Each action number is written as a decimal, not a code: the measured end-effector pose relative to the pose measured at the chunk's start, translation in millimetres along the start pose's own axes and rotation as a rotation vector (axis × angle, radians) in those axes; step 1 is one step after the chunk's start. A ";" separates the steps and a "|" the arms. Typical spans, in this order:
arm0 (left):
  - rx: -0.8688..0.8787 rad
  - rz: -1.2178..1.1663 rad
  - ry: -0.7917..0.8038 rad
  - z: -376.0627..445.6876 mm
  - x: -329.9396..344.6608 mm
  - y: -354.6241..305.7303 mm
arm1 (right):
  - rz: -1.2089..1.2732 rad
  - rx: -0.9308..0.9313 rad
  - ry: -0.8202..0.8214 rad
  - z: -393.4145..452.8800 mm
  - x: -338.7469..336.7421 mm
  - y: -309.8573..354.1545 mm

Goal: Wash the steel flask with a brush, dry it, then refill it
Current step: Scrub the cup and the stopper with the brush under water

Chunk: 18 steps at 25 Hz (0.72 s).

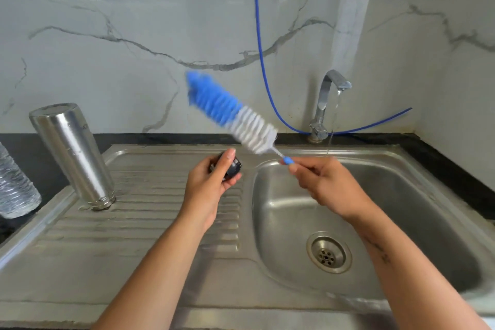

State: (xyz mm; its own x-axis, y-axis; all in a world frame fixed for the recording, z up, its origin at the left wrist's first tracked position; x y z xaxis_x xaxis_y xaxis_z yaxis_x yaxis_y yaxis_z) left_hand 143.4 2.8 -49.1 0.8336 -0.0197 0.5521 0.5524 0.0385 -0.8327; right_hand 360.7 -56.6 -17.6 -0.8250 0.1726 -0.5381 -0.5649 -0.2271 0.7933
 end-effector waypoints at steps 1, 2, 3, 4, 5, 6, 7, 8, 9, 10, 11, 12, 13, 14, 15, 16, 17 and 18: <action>-0.001 -0.007 0.007 -0.5 0.5 1.4 | 0.171 0.053 -0.071 1.7 -13.3 -6.6; -0.011 -0.007 0.006 -0.8 2.0 3.9 | 0.313 0.084 -0.163 1.9 -27.1 -13.3; -0.028 0.002 -0.006 -2.0 4.4 6.8 | 0.416 0.097 -0.264 1.8 -39.1 -18.9; -0.049 0.030 -0.025 -2.0 9.1 11.4 | 0.491 0.106 -0.371 1.1 -50.0 -24.9; -0.072 0.072 -0.039 -0.1 16.9 18.1 | 0.546 0.123 -0.479 -0.1 -60.0 -30.9; -0.095 0.102 -0.037 3.7 27.8 24.7 | 0.582 0.157 -0.577 -0.8 -67.4 -37.5; -0.123 0.105 -0.014 9.0 42.4 30.3 | 0.605 0.210 -0.659 -0.5 -71.7 -44.5; -0.162 0.092 0.030 15.2 60.7 37.5 | 0.620 0.274 -0.725 -0.4 -75.0 -52.0; -0.212 0.086 0.076 21.5 80.6 46.5 | 0.625 0.336 -0.771 0.1 -76.0 -58.9; -0.259 0.101 0.113 28.4 99.6 56.8 | 0.618 0.384 -0.794 0.5 -74.9 -64.1; -0.305 0.129 0.147 35.6 118.3 68.6 | 0.606 0.414 -0.803 1.2 -73.5 -67.8; -0.347 0.161 0.174 43.4 135.6 81.0 | 0.595 0.426 -0.804 1.6 -72.2 -69.7; -0.388 0.178 0.193 50.4 151.7 92.1 | 0.582 0.423 -0.803 2.2 -71.4 -70.4; -0.426 0.178 0.199 56.3 165.7 100.8 | 0.565 0.409 -0.798 2.7 -71.0 -70.6; -0.458 0.157 0.189 61.7 176.5 107.7 | 0.541 0.389 -0.795 3.7 -70.0 -71.0; -0.481 0.126 0.168 66.9 185.1 113.3 | 0.512 0.364 -0.795 4.4 -69.3 -71.3; -0.505 0.090 0.145 71.0 191.4 117.6 | 0.476 0.341 -0.795 5.2 -68.4 -71.1; -0.530 0.062 0.127 73.3 195.6 120.7 | 0.441 0.319 -0.793 5.4 -67.7 -70.2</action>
State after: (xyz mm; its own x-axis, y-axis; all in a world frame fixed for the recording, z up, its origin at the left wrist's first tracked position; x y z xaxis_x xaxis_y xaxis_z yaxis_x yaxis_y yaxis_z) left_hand 372.8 76.8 -38.4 0.8405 -0.1555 0.5190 0.4016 -0.4643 -0.7894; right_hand 456.3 -47.2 -35.3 -0.6462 0.7586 0.0840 -0.0789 -0.1758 0.9813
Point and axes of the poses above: each hand's wrist, its own z-axis towards the middle knuckle, its own x-axis out of the palm, y = z × x, the point moved 3 cm from there along z, towards the middle knuckle, and after that the axes turned 10 degrees about -z, right-handed, at the moved point
